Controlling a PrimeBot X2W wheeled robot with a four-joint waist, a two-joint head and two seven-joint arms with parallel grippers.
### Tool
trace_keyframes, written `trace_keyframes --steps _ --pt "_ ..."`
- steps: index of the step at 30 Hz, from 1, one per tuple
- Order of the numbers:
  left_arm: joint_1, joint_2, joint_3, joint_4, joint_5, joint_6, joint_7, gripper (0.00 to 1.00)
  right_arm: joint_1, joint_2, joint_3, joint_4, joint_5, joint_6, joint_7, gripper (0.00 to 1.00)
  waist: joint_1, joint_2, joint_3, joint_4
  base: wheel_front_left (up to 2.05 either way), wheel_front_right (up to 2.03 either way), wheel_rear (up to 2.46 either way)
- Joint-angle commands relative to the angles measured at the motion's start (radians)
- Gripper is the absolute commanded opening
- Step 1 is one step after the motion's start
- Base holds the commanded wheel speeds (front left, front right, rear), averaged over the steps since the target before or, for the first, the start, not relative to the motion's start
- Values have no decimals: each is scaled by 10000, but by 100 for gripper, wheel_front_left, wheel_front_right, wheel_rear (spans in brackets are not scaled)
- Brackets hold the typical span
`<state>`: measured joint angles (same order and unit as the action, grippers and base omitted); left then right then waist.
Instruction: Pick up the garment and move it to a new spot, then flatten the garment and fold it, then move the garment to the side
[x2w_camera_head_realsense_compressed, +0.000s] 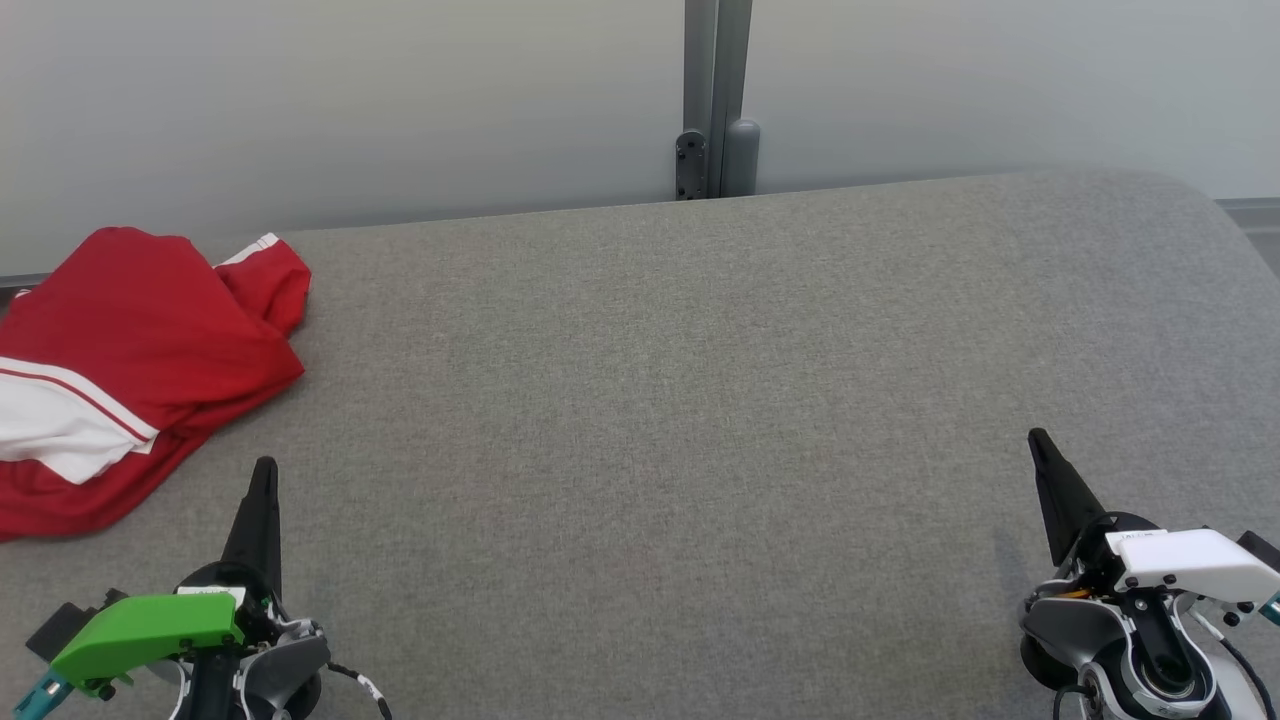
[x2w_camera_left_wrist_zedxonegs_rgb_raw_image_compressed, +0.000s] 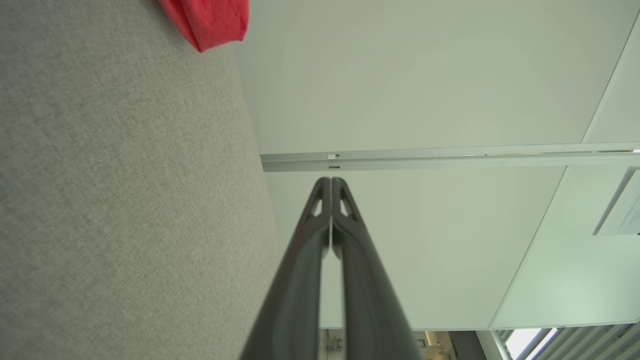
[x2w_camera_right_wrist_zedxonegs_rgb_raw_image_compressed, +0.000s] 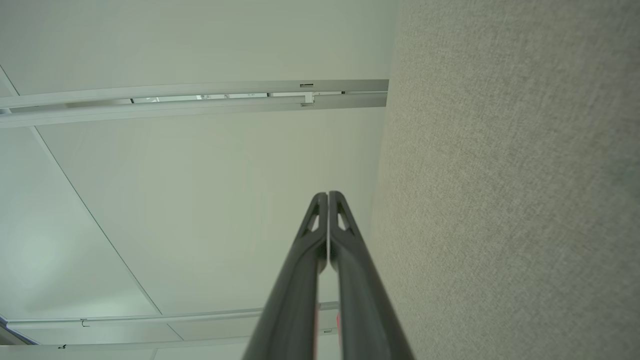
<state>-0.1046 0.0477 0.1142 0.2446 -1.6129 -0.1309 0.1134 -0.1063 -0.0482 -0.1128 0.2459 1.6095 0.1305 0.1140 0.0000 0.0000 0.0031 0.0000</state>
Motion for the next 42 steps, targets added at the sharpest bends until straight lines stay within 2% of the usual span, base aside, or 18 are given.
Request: trace_keyframes --steps 1,41,42 --pt "-84 63 18 -14 12 -24 37 0 -58 -52 -17 -41 70 7 24 0 0 0 0 0 0 0 0" --pt "-84 64 18 -14 12 -24 37 0 -58 -52 -17 -42 70 6 24 0 0 0 0 0 0 0 0" --pt "12 -6 -6 24 4 2 -6 100 12 8 5 28 -9 0 -6 100 0 0 0 0 0 0 0"
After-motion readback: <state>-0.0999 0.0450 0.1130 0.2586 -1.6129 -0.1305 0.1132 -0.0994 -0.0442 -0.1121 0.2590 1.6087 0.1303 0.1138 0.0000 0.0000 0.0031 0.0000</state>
